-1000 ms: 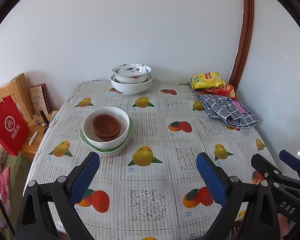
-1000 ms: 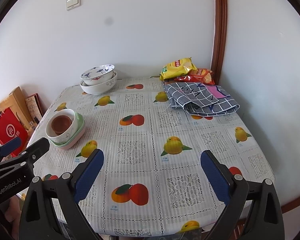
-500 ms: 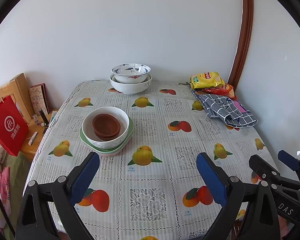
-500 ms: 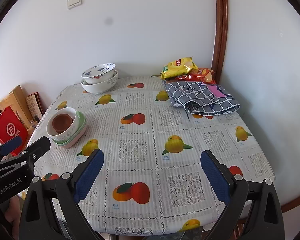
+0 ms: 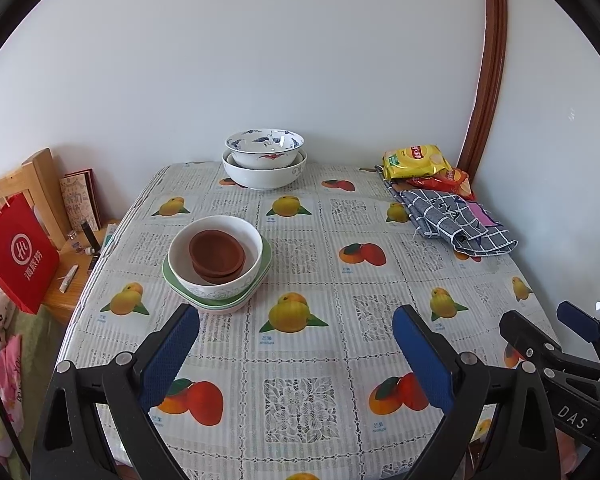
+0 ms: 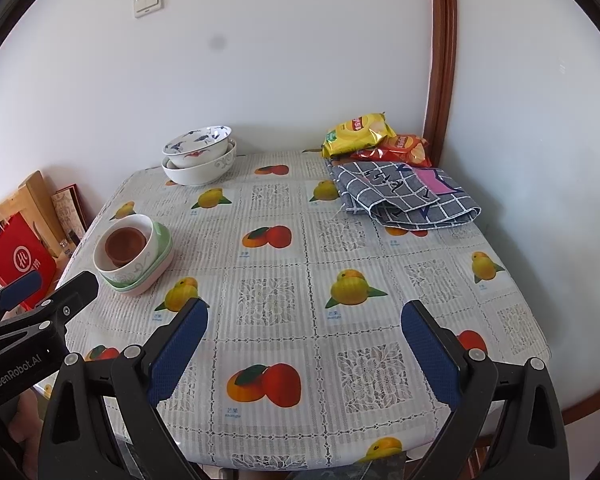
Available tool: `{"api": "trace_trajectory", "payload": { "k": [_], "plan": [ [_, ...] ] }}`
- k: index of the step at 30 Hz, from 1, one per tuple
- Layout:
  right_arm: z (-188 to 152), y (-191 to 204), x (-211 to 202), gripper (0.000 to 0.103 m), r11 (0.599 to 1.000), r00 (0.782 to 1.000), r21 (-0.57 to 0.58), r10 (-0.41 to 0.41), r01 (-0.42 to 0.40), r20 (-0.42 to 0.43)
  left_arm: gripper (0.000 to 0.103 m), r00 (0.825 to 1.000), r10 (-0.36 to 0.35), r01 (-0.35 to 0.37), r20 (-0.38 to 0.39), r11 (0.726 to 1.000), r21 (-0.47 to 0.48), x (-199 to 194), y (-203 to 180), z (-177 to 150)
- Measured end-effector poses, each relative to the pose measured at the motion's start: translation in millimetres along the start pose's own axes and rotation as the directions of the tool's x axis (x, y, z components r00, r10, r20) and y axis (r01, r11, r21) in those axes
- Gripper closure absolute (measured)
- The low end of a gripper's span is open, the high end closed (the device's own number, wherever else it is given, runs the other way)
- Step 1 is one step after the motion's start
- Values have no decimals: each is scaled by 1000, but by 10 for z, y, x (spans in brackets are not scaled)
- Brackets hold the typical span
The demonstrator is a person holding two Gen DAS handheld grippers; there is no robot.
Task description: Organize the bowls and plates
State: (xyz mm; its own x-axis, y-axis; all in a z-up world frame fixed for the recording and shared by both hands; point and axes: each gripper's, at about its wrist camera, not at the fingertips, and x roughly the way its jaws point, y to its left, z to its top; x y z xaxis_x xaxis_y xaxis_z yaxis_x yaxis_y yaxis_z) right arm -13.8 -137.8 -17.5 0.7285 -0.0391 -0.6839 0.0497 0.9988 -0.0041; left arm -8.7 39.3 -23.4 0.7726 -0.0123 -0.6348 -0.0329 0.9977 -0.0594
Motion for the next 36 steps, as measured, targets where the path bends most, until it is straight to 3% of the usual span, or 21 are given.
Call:
{"api": "trace_trajectory", "payload": {
  "k": [36],
  "plan": [
    [-4,32,5,6,1000,1000,1,12,-12,0,5,1000,7,-7,7,1000,-3,-28,37,4]
  ]
}}
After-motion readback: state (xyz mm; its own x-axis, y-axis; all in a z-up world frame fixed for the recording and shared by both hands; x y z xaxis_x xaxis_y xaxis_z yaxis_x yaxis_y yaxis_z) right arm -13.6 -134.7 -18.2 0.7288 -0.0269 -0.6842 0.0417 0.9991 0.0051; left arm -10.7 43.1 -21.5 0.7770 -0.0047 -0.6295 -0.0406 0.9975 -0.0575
